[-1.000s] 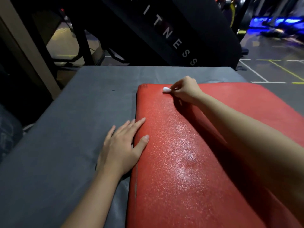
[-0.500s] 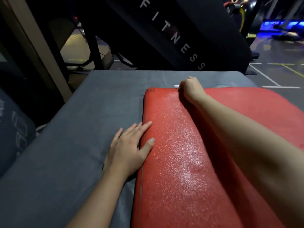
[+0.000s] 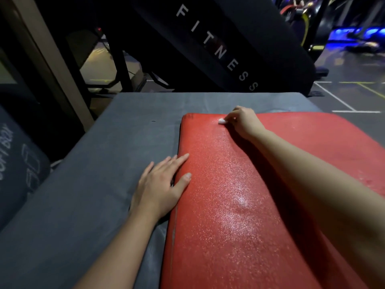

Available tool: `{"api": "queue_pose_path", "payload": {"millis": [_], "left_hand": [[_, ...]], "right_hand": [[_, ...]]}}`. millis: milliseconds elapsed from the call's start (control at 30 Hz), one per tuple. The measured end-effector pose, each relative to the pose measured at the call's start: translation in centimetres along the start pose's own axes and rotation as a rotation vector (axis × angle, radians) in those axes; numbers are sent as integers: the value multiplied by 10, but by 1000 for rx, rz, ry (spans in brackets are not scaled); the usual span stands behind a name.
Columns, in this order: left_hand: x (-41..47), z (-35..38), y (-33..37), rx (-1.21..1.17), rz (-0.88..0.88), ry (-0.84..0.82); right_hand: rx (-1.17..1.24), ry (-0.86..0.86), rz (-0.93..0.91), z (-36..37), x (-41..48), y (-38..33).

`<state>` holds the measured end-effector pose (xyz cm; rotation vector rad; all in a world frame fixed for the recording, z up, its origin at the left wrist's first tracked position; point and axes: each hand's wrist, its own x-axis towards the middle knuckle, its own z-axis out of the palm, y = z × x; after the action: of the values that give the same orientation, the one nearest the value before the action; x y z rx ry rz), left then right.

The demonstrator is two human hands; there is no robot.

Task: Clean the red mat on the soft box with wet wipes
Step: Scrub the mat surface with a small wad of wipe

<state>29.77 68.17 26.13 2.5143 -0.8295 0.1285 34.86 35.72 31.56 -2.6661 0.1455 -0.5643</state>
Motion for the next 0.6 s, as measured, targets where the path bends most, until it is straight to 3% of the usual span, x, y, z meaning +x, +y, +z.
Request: {"api": "queue_pose_path", "payload": {"millis": [200, 467, 600], "left_hand": [[0, 2, 1, 18, 1, 5], [0, 0, 3, 13, -2, -2], [0, 0, 2, 14, -6, -4]], "right_hand": [[-2, -101, -151, -24, -49, -6], [-18, 55, 64, 9, -12, -12], [11, 62, 10, 6, -32, -20]]}}
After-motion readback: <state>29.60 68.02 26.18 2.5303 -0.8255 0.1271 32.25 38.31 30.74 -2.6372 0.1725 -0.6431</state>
